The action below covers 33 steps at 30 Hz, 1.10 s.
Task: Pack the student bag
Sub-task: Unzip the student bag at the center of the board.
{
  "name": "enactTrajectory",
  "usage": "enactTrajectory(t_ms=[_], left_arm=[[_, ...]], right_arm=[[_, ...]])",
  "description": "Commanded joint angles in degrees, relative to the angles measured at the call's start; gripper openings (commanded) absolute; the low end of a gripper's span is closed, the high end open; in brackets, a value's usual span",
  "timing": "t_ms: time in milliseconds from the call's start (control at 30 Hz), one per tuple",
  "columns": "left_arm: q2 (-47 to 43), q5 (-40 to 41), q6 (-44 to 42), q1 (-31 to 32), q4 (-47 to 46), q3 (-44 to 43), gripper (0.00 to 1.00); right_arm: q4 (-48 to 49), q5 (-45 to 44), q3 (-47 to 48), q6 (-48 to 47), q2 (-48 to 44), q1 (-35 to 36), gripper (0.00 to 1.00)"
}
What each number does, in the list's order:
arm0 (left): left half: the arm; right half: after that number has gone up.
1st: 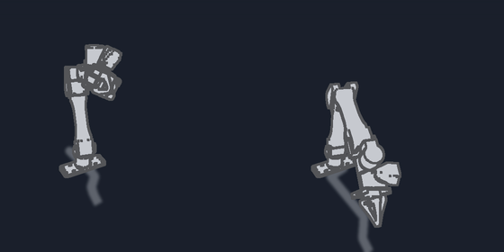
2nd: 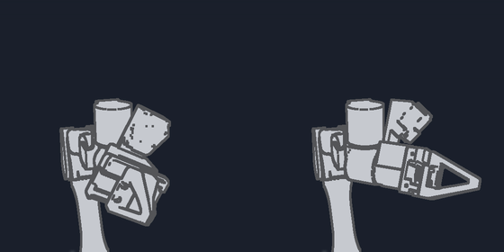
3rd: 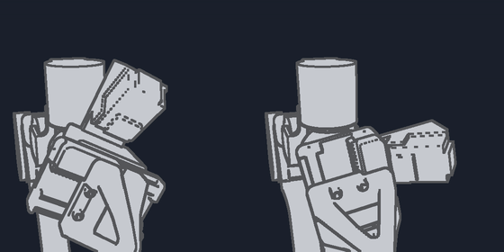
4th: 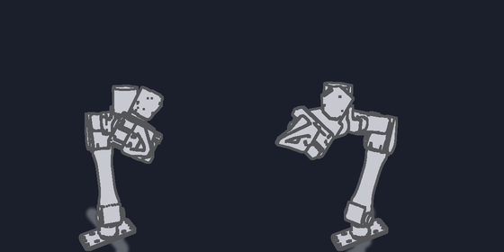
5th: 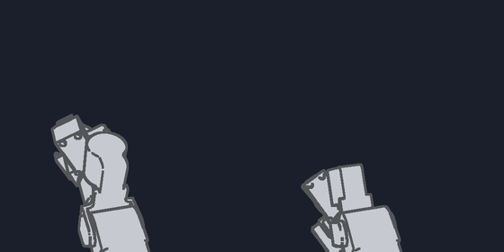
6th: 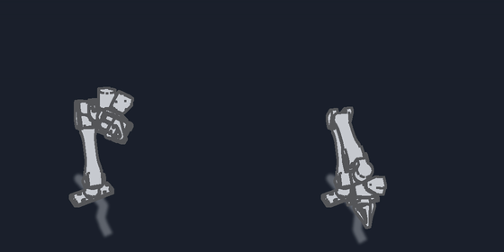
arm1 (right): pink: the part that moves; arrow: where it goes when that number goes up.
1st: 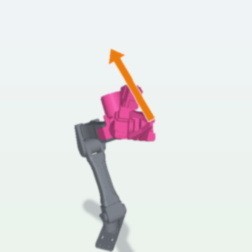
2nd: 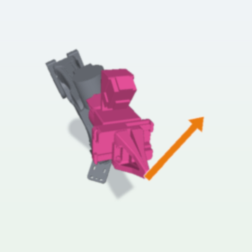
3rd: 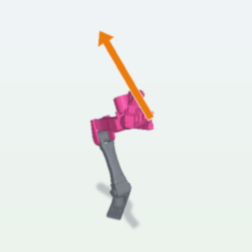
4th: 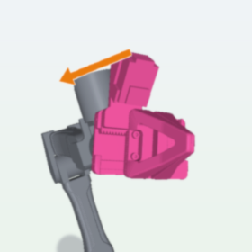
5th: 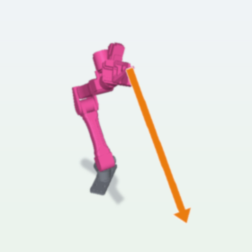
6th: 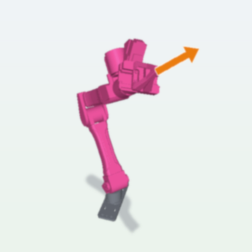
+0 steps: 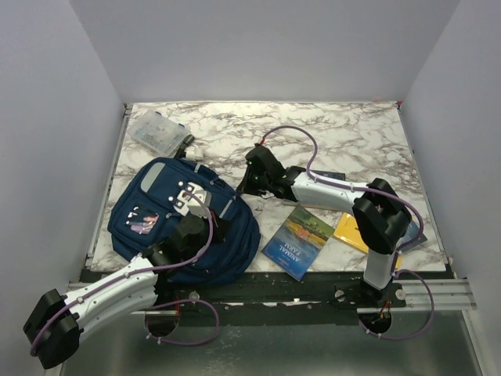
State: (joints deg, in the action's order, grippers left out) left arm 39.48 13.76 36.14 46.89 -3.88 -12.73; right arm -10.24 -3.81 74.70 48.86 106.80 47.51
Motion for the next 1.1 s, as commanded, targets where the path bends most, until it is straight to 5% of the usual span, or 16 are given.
enactTrajectory(t_ms=[0,133,300,600,800,967,1067], left_arm=[[-0.6,5.8,1.0,-0.4,2.5,-0.6,0.0],[-2.0,6.6,1.1,-0.4,3.1,-0.3,0.0],[-2.7,10.4,2.6,-0.4,6.1,-0.6,0.0],[-1.8,6.9,3.0,-0.5,6.8,-1.6,0.0],[0.4,3.1,11.2,-1.3,18.7,-9.4,0.64],[7.7,0.3,23.2,-4.3,36.9,-22.0,0.79],[12.8,-5.1,29.5,-8.6,42.2,-27.3,0.79]], right_arm=[[-5.5,-7.8,-1.9,-0.2,-2.6,-0.9,0.0],[-5.2,-4.2,-3.1,0.4,-3.3,-0.9,0.0],[-11.8,-13.0,-1.3,-4.8,-2.8,-1.0,0.0],[-2.4,5.3,-9.2,-8.4,-6.8,-1.2,0.0],[-1.5,7.7,-7.6,-10.8,-7.2,-2.1,0.0],[-0.2,9.0,-7.8,-11.0,-7.3,-2.6,0.0],[0.9,10.2,-8.6,-11.2,-7.8,-2.6,0.0]])
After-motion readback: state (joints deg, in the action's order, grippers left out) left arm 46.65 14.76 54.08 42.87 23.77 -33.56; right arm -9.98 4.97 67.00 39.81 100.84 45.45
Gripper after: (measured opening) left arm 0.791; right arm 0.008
